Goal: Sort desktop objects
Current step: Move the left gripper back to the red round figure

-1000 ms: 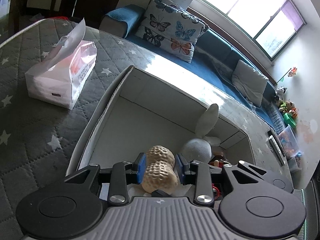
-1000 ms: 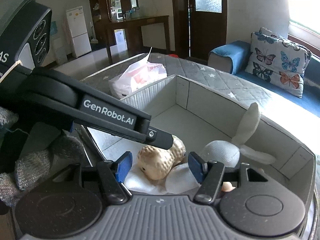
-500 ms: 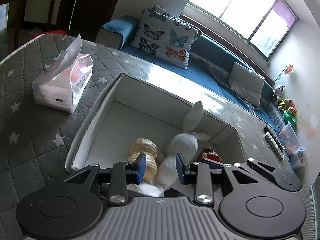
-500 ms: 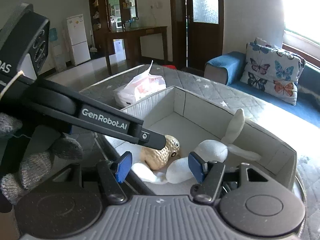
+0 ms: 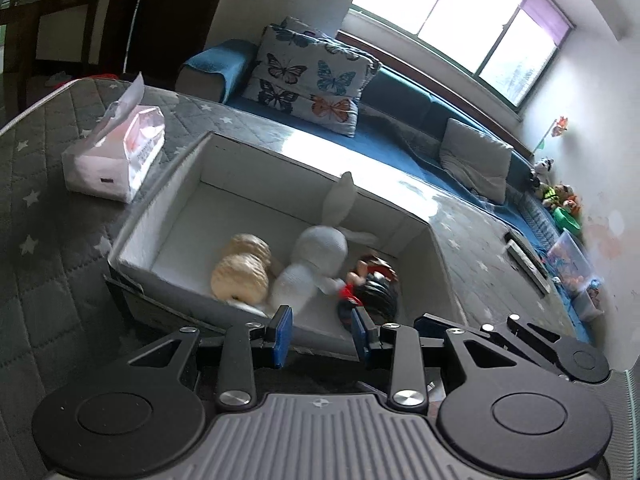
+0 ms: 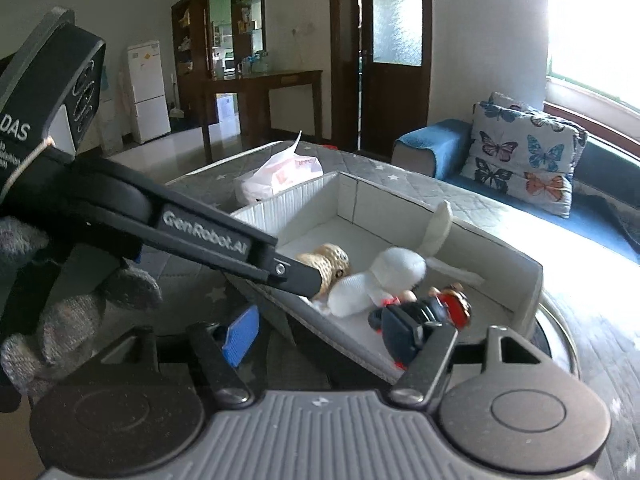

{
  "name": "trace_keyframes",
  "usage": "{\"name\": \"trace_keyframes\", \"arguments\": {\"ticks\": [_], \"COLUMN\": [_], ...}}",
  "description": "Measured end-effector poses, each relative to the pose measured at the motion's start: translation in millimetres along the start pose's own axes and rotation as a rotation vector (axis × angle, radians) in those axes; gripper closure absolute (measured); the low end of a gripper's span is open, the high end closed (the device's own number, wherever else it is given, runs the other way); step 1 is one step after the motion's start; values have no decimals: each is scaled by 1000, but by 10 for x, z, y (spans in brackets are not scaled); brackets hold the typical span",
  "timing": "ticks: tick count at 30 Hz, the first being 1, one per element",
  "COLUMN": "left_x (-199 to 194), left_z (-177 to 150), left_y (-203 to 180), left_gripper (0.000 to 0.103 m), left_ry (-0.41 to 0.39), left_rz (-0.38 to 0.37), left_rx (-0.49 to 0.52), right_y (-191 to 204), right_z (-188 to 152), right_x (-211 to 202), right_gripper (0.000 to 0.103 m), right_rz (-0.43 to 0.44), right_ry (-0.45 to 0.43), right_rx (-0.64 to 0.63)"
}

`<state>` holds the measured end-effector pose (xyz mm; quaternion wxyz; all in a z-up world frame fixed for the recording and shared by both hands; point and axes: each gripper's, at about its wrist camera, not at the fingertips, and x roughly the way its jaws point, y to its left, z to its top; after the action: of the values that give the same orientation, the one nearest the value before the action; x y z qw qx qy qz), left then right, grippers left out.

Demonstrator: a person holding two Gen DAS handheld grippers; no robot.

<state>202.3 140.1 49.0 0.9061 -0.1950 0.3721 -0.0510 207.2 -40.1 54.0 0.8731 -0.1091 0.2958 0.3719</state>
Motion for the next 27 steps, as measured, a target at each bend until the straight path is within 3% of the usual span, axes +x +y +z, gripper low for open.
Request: {"name": "trace_keyframes", "arguments": {"ticks": [8,27], "left_x": [-153,-54], "left_z": [-285,-889], "left_y": [-292,-790], "left_gripper": [68,68], "left_ry": [-6,83], "left_rz": [-41,-79], "left_rx": [36,100], "right_y": [-31,-252], "right_z": [-358,-972], "right_x": [-357,-863], "right_gripper": [27,21], "right_rz": [-64,-207], "right_ry": [-2,30], "right_rx": [16,98]}}
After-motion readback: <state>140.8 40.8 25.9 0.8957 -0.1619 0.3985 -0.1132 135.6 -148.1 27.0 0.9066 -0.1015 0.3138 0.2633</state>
